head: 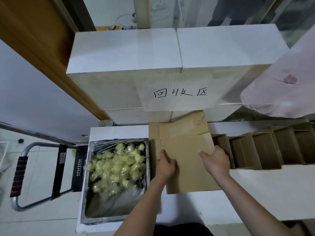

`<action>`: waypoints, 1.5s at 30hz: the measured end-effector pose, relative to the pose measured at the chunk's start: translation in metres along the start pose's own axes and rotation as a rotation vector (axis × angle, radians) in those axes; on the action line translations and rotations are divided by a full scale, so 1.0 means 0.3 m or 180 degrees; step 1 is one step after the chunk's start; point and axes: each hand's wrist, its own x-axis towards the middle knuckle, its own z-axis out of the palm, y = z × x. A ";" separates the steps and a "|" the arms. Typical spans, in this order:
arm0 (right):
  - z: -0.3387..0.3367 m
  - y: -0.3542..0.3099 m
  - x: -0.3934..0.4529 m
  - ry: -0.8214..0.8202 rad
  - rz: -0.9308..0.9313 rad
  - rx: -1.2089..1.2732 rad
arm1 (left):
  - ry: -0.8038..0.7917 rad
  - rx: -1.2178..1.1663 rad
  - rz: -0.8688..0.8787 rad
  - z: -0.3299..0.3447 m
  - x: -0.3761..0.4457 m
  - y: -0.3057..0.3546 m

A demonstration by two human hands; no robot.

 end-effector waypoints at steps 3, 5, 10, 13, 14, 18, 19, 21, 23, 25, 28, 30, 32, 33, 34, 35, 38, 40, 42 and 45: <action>-0.046 0.017 -0.003 0.0013 -0.0006 0.0024 | -0.0172 -0.0895 -0.0195 -0.009 -0.014 0.005; -0.079 0.028 -0.002 -0.0029 0.0005 0.0182 | -0.0369 -0.1629 -0.0501 -0.029 -0.023 0.010; -0.151 0.022 0.001 -0.0267 0.0020 0.0650 | -0.1094 -0.2366 -0.0750 -0.097 -0.067 0.030; -0.181 0.015 -0.019 -0.0540 -0.0049 0.0859 | -0.1177 -0.2529 -0.0641 -0.118 -0.103 0.027; -0.195 0.017 -0.030 -0.0662 -0.0061 0.0941 | -0.1104 -0.2588 -0.0620 -0.122 -0.112 0.024; -0.276 0.045 -0.079 -0.1543 0.0021 0.1724 | -0.0779 -0.2758 -0.0656 -0.138 -0.146 0.007; -0.295 0.061 -0.095 -0.1790 0.0042 0.2056 | -0.0767 -0.2768 -0.0694 -0.141 -0.158 0.002; -0.314 0.091 -0.146 -0.2049 0.0042 0.2677 | -0.0875 -0.2778 -0.0745 -0.142 -0.181 -0.001; -0.301 0.115 -0.216 -0.2034 0.0055 0.3343 | -0.1020 -0.2848 -0.0773 -0.139 -0.200 -0.002; -0.260 0.129 -0.299 -0.1947 0.0052 0.3923 | -0.1196 -0.2941 -0.0846 -0.131 -0.218 0.001; -0.168 0.116 -0.418 -0.1653 -0.0116 0.3547 | -0.1460 -0.2997 -0.0926 -0.112 -0.243 0.002; -0.125 0.096 -0.465 -0.1067 -0.0120 0.2891 | -0.1596 -0.2921 -0.0886 -0.094 -0.257 -0.008; -0.122 0.075 -0.479 -0.0455 -0.0151 0.2246 | -0.1566 -0.2686 -0.0793 -0.078 -0.258 -0.026; -0.135 0.066 -0.480 -0.0225 -0.0232 0.1885 | -0.1462 -0.2440 -0.0714 -0.070 -0.255 -0.040; -0.155 0.056 -0.481 -0.0052 -0.0339 0.1530 | -0.1282 -0.2096 -0.0628 -0.062 -0.249 -0.053; -0.178 0.048 -0.483 0.0087 -0.0451 0.1204 | -0.1039 -0.1656 -0.0497 -0.057 -0.242 -0.067; -0.245 0.028 -0.500 0.0408 -0.0702 0.0338 | -0.0175 0.0424 0.0505 -0.063 -0.200 -0.109; -0.272 0.029 -0.518 0.0562 -0.0787 -0.0056 | -0.0067 0.1554 0.1122 -0.066 -0.171 -0.124; -0.286 0.031 -0.540 0.0628 -0.0805 -0.0341 | -0.0019 0.2441 0.1442 -0.053 -0.138 -0.123; -0.279 0.040 -0.558 0.0720 -0.0810 -0.0689 | 0.0079 0.3291 0.1672 -0.019 -0.089 -0.125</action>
